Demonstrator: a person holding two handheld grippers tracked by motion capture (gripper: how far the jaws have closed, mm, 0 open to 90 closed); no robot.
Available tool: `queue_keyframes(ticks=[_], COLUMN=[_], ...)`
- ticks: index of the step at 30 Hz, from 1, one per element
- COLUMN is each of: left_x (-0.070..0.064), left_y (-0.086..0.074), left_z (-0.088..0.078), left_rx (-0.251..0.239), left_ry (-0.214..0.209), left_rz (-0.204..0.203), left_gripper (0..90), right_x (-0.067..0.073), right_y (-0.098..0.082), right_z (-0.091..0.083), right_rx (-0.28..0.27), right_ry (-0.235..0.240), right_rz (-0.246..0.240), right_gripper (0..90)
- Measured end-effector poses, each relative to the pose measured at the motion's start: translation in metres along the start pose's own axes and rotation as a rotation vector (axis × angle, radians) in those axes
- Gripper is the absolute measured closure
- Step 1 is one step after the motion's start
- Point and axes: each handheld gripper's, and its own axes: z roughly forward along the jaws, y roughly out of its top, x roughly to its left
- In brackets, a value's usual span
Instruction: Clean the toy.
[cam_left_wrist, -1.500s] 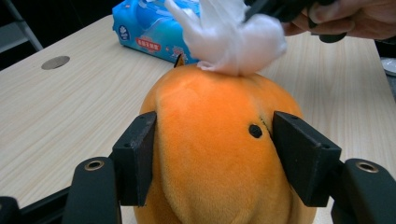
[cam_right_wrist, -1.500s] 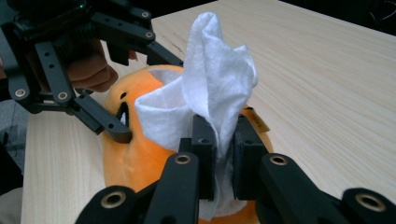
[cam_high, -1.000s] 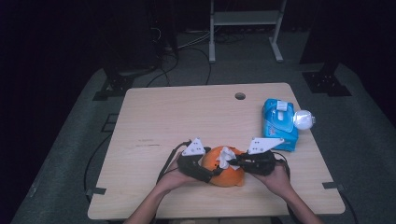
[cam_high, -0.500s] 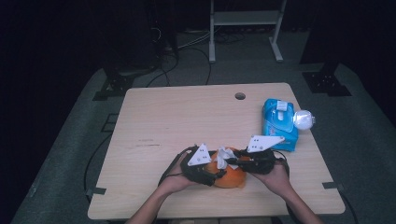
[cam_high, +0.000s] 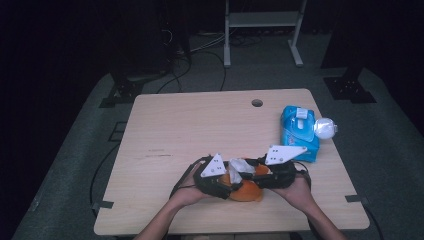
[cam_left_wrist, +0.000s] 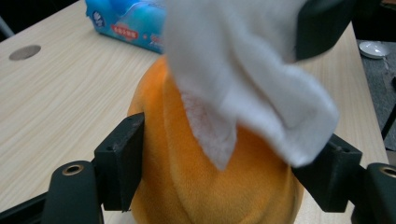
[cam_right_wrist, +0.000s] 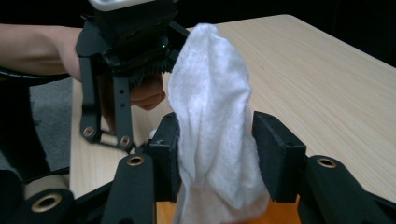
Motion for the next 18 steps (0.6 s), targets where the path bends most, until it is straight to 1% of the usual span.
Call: queue_keyframes(ticks=[1, 3, 4, 5, 6, 7, 8, 9, 11, 13, 15, 17, 18], left_x=[-0.002, -0.005, -0.006, -0.005, -0.003, -0.002, -0.001, -0.001, 0.001, 0.003, 0.006, 0.006, 0.007], left_y=[0.001, 0.002, 0.001, 0.0, -0.001, -0.002, -0.003, -0.003, -0.004, -0.007, -0.01, -0.01, -0.009], left_z=[0.0, 0.001, 0.001, 0.001, 0.0, 0.0, 0.0, 0.0, -0.001, -0.002, -0.004, -0.004, -0.003], left_rx=[-0.006, 0.002, 0.01, 0.01, 0.01, 0.008, 0.004, 0.005, 0.01, 0.016, 0.017, 0.01, 0.013], left_ry=[-0.006, -0.008, -0.004, -0.005, -0.01, -0.014, -0.017, -0.016, -0.015, -0.014, -0.017, -0.028, -0.034], left_rz=[0.015, 0.047, 0.051, 0.04, 0.03, 0.021, 0.015, 0.013, 0.001, -0.016, -0.031, -0.04, -0.045], left_gripper=[25.8, 26.1, 26.1, 26.1, 26.1, 26.0, 26.1, 26.1, 26.0, 26.0, 25.9, 24.8, 22.8], right_x=[0.002, 0.005, 0.005, 0.006, 0.007, 0.008, 0.007, 0.005, 0.0, -0.006, -0.013, -0.02, -0.021], right_y=[0.0, -0.001, -0.002, -0.004, -0.004, -0.005, -0.004, -0.004, -0.006, -0.012, -0.019, -0.027, -0.029], right_z=[0.004, 0.014, 0.018, 0.02, 0.022, 0.022, 0.021, 0.019, 0.013, 0.006, -0.001, -0.006, -0.007], right_rx=[0.004, 0.029, 0.03, 0.031, 0.034, 0.038, 0.042, 0.044, 0.037, 0.041, 0.049, 0.037, 0.038], right_ry=[-0.011, -0.035, -0.033, -0.033, -0.041, -0.045, -0.043, -0.039, -0.04, -0.061, -0.078, -0.061, -0.048], right_rz=[-0.004, -0.012, -0.009, -0.005, -0.013, -0.018, -0.019, -0.012, 0.018, 0.03, 0.059, 0.112, 0.125], right_gripper=[54.3, 57.1, 62.1, 67.5, 72.5, 76.0, 77.6, 78.2, 78.8, 79.0, 79.0, 79.0, 79.1])
